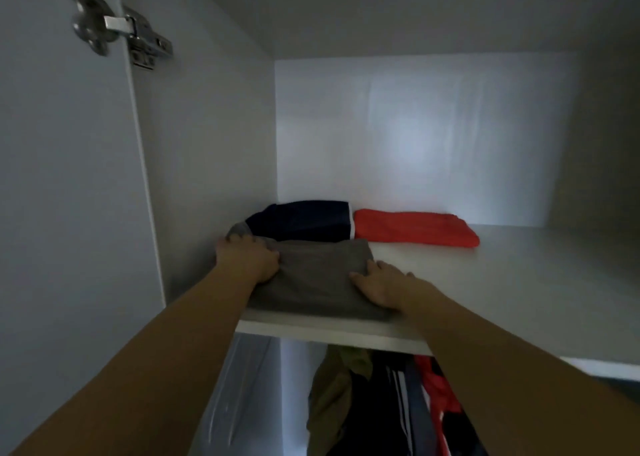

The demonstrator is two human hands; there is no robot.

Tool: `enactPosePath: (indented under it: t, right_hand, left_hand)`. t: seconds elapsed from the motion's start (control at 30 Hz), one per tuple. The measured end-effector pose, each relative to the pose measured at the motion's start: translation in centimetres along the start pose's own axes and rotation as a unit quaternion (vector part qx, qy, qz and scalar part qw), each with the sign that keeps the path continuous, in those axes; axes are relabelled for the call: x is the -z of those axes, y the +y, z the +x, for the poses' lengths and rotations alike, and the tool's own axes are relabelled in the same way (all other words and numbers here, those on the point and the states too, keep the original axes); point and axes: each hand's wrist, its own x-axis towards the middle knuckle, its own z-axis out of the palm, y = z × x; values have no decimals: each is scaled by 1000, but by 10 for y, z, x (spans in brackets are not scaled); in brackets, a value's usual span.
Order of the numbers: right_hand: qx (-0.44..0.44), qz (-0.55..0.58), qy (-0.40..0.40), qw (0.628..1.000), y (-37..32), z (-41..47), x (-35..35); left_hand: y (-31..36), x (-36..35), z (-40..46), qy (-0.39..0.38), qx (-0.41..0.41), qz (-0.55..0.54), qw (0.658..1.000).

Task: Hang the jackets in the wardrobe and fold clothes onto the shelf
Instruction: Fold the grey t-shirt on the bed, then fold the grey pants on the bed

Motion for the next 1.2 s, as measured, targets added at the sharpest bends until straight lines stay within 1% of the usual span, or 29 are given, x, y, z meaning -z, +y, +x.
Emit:
enactPosePath:
  t: [0.03, 0.1, 0.17, 0.27, 0.37, 0.43, 0.6, 0.7, 0.8, 0.97, 1.1, 1.2]
  right_hand:
    - [-13, 6, -11, 1000, 8, -15, 5]
    - [-50, 28, -11, 998, 26, -44, 13]
    - [-91, 63, 25, 994, 45, -78, 17]
    - [-149, 74, 110, 980, 70, -140, 13]
    - [-205, 57, 172, 962, 89, -210, 13]
    - [-242, 42, 198, 949, 98, -263, 17]
    - [-316, 14, 261, 912, 115, -403, 19]
    - [-357, 0, 272, 894, 118, -490, 7]
    - [-411, -13, 282, 867, 116, -590, -10]
    - [-520, -37, 305, 797, 102, -779, -43]
    - [-587, -36, 297, 752, 81, -922, -74]
    - [-628, -24, 282, 725, 70, -1014, -98]
  left_hand:
    - [5, 6, -11, 35, -24, 9, 999]
    - [22, 16, -31, 105, -78, -32, 991]
    - [47, 22, -51, 157, -147, -88, 973]
    - [94, 22, -92, 197, -261, -115, 938]
    - [135, 25, -142, 185, -359, -128, 906]
    - [160, 31, -180, 201, -421, -132, 874]
    - [207, 52, -288, 220, -522, -188, 803]
    - [232, 62, -359, 215, -561, -195, 775]
    - [254, 69, -448, 212, -606, -194, 742]
    - [262, 76, -625, 209, -694, -195, 661]
    - [252, 79, -764, 203, -749, -207, 596]
    - [246, 78, -857, 183, -779, -211, 562]
